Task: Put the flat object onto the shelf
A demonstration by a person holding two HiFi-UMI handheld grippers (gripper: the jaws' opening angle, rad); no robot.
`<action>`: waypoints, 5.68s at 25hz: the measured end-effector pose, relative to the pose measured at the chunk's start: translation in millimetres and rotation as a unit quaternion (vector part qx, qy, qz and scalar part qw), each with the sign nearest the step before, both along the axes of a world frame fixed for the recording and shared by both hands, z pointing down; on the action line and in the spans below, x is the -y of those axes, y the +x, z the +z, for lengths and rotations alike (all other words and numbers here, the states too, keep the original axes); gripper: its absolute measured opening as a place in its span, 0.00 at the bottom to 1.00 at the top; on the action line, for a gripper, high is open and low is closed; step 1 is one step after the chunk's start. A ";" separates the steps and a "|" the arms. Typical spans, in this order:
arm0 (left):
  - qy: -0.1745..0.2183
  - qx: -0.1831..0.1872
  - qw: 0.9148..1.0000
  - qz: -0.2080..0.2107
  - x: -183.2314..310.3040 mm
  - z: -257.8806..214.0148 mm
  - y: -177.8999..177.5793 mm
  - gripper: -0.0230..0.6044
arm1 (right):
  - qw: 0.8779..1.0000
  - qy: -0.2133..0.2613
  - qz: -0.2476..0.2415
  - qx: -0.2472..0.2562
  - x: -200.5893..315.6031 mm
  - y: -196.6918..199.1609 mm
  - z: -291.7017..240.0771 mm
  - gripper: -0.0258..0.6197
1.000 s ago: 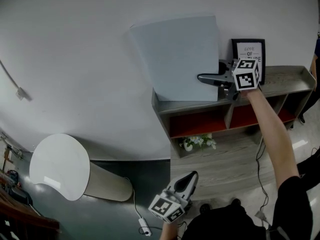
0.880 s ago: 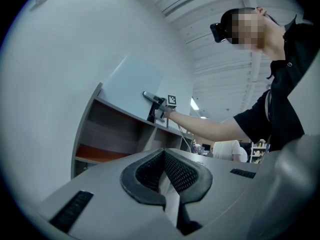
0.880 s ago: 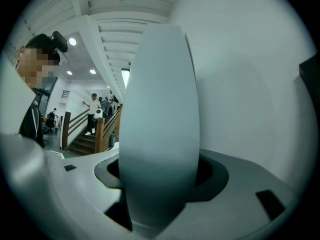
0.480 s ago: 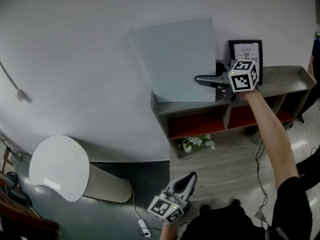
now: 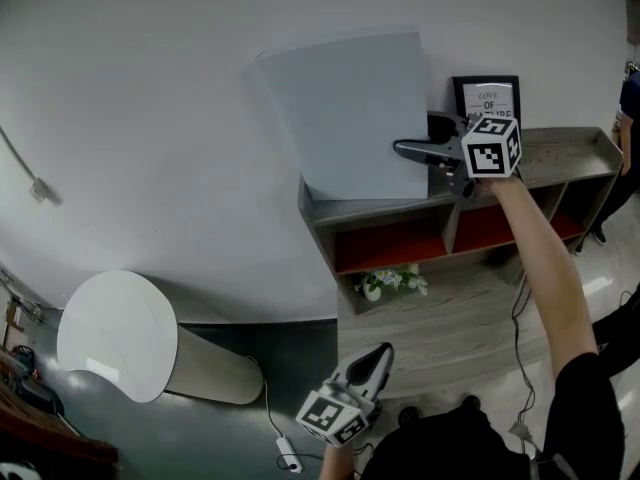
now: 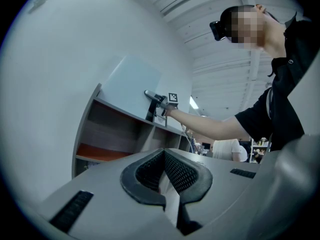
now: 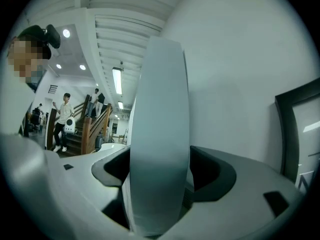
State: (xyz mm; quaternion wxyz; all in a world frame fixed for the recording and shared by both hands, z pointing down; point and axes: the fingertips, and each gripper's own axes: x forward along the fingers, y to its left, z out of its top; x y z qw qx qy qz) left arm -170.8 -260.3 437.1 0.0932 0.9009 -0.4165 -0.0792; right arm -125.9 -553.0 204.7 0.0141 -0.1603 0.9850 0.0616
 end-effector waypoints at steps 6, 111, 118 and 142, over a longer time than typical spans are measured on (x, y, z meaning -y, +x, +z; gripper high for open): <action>-0.001 -0.001 1.000 0.002 -1.2 -2.4 2.1 0.05 | 1.000 -0.001 0.011 0.012 -1.8 16.3 -5.4 0.52; -0.021 0.004 0.999 -0.043 -357.0 7.0 226.3 0.05 | 0.989 -0.092 0.078 0.081 -621.7 276.6 203.6 0.06; -0.007 0.004 0.998 -0.066 -372.0 -2.4 199.1 0.05 | 0.991 -0.084 0.076 0.065 -634.5 262.5 200.4 0.06; 0.014 0.019 0.995 -0.098 -383.5 -11.9 201.8 0.05 | 0.991 -0.081 0.094 0.048 -646.8 268.9 206.6 0.06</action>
